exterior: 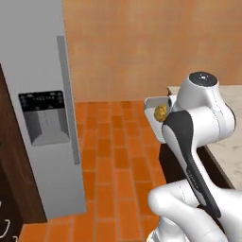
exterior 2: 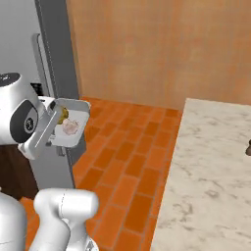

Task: Take the meat container that has the chicken drumstick and place it on the second highest rack of the freezer. Then take the vegetable container that has the garlic and squash and place it on the highest rack of the freezer.

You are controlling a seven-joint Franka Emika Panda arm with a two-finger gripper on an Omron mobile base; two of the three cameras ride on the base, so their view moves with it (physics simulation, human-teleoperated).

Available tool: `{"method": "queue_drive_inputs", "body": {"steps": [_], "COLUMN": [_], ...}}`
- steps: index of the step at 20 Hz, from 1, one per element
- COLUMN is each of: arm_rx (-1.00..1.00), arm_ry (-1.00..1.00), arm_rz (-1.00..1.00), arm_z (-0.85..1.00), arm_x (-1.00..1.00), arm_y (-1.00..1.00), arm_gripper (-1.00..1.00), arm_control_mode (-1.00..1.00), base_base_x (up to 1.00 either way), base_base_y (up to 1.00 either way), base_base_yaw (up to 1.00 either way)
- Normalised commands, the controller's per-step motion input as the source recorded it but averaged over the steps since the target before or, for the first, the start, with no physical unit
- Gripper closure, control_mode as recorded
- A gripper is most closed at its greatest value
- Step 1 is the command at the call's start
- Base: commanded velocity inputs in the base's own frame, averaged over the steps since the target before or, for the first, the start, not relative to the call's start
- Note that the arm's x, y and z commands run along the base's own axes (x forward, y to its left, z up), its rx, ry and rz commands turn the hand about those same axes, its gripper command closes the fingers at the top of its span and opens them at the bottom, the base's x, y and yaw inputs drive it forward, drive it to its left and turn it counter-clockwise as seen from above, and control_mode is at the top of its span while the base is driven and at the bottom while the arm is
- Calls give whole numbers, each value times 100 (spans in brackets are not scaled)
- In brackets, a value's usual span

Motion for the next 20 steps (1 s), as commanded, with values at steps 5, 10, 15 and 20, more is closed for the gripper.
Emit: {"method": "queue_drive_inputs", "body": {"steps": [5,10,15,20], "arm_rx": [0,0,0,0], "arm_ry": [0,0,0,0], "arm_rz": [0,0,0,0], "arm_z": [0,0,0,0], "arm_x": [0,0,0,0], "arm_y": [0,0,0,0], "arm_gripper": [100,100,100,100], "arm_control_mode": [100,100,100,100], "base_base_x": [100,100,100,100], "base_base_y": [-38,-34,-30,-25], "base_base_yaw": [-25,-19,-9,0]}}
